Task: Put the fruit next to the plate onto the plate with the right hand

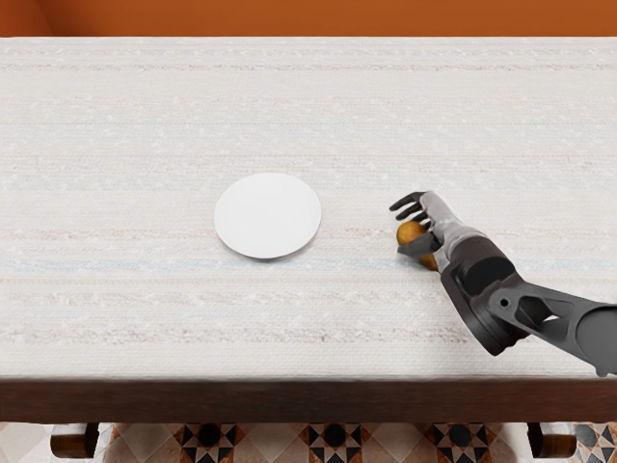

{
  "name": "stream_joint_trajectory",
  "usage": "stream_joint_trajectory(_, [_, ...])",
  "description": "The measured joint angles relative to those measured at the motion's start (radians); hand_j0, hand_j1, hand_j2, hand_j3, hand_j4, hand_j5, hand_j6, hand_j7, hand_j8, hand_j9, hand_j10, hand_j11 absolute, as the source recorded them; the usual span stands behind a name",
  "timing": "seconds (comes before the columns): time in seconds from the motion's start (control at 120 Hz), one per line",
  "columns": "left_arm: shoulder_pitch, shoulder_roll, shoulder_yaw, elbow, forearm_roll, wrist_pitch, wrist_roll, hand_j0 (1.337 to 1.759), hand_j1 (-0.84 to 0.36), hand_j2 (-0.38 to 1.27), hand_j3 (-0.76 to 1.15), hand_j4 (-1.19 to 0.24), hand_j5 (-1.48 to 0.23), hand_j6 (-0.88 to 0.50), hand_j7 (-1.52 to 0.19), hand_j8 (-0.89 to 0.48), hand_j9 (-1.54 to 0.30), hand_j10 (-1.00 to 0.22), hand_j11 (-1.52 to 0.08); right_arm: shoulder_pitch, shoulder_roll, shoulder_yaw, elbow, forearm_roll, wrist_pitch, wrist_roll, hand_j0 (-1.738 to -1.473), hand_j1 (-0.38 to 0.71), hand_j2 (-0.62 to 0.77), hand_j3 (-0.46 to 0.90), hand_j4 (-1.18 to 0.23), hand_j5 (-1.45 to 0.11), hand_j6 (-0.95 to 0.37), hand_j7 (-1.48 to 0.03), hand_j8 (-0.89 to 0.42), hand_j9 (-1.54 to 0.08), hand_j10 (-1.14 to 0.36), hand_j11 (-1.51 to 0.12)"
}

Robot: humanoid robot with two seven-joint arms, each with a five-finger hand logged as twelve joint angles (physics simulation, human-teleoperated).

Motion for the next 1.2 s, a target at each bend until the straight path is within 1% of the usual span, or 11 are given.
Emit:
stream_joint_trajectory(0.142, [0.000, 0.000, 0.000, 0.000, 0.000, 0.000, 0.000, 1.658, 0.35, 0.00, 0.00, 0.00, 0.00, 0.00, 0.00, 0.00, 0.00, 0.00, 0.00, 0.000, 0.001, 0.004, 0.001, 0.005, 0.000, 0.000, -1.657, 0.27, 0.01, 0.00, -0.55, -0.72, -0.55, -0.71, -0.41, -0.71, -0.51, -0.66])
stream_joint_trajectory(0.258, [0.000, 0.000, 0.000, 0.000, 0.000, 0.000, 0.000, 1.658, 0.35, 0.00, 0.00, 0.00, 0.00, 0.00, 0.00, 0.00, 0.00, 0.00, 0.00, 0.000, 0.000, 0.005, 0.001, 0.005, 0.000, 0.000, -1.657, 0.28, 0.07, 0.00, -0.58, -0.76, -0.58, -0.76, -0.41, -0.76, -0.51, -0.73])
stream_joint_trajectory(0.392, [0.000, 0.000, 0.000, 0.000, 0.000, 0.000, 0.000, 1.658, 0.35, 0.00, 0.00, 0.00, 0.00, 0.00, 0.00, 0.00, 0.00, 0.00, 0.00, 0.006, -0.001, 0.007, 0.003, 0.006, 0.000, 0.000, -1.656, 0.27, 0.13, 0.00, -0.60, -0.78, -0.60, -0.78, -0.44, -0.78, -0.54, -0.77])
stream_joint_trajectory(0.6, [0.000, 0.000, 0.000, 0.000, 0.000, 0.000, 0.000, 1.658, 0.35, 0.00, 0.00, 0.00, 0.00, 0.00, 0.00, 0.00, 0.00, 0.00, 0.00, 0.025, -0.004, 0.009, 0.013, 0.007, -0.001, 0.000, -1.656, 0.26, 0.20, 0.00, -0.62, -0.79, -0.62, -0.80, -0.49, -0.80, -0.57, -0.80])
stream_joint_trajectory(0.933, [0.000, 0.000, 0.000, 0.000, 0.000, 0.000, 0.000, 1.658, 0.35, 0.00, 0.00, 0.00, 0.00, 0.00, 0.00, 0.00, 0.00, 0.00, 0.00, 0.078, -0.002, 0.009, 0.071, 0.006, -0.001, 0.000, -1.657, 0.25, 0.25, 0.00, -0.63, -0.80, -0.62, -0.81, -0.53, -0.81, -0.60, -0.81])
stream_joint_trajectory(1.2, [0.000, 0.000, 0.000, 0.000, 0.000, 0.000, 0.000, 1.658, 0.35, 0.00, 0.00, 0.00, 0.00, 0.00, 0.00, 0.00, 0.00, 0.00, 0.00, 0.118, 0.070, 0.008, 0.085, 0.007, 0.000, 0.000, -1.657, 0.25, 0.27, 0.00, -0.62, -0.81, -0.62, -0.81, -0.55, -0.82, -0.61, -0.81])
